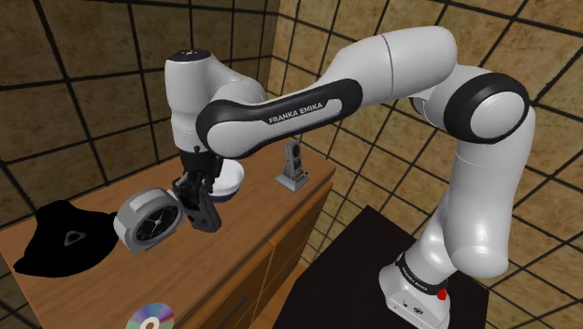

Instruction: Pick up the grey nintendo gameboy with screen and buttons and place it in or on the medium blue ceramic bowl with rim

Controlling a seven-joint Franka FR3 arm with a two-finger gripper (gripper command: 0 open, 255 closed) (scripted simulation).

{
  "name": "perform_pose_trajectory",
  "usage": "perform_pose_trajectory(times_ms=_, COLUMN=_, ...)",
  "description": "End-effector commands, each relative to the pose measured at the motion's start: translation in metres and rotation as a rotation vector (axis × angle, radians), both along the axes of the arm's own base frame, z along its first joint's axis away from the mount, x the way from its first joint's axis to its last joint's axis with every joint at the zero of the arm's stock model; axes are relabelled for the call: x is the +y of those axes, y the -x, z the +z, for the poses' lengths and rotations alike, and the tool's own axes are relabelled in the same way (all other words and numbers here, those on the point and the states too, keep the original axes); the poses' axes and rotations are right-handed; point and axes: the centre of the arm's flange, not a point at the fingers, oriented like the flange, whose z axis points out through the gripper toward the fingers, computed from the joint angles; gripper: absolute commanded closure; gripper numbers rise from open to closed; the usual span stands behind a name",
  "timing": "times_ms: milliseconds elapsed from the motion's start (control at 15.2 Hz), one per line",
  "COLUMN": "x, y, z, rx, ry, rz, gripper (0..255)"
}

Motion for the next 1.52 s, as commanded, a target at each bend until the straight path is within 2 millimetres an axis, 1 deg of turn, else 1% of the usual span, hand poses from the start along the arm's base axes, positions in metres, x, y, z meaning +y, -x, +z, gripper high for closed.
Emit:
perform_pose_trajectory(times_ms=0, x=0.0, y=-0.001, z=0.012, rx=0.0, ry=0.0, rz=0.0, gripper=255)
perform_pose_trajectory(times_ms=198, x=0.0, y=-0.001, z=0.028, rx=0.0, ry=0.0, rz=0.0, gripper=255)
perform_pose_trajectory(times_ms=264, x=0.0, y=-0.001, z=0.029, rx=0.0, ry=0.0, rz=0.0, gripper=255)
perform_pose_trajectory(times_ms=1386, x=-0.173, y=-0.138, z=0.072, rx=0.0, ry=0.0, rz=0.0, gripper=255)
perform_pose_trajectory(times_ms=1452, x=-0.19, y=-0.151, z=0.076, rx=0.0, ry=0.0, rz=0.0, gripper=255)
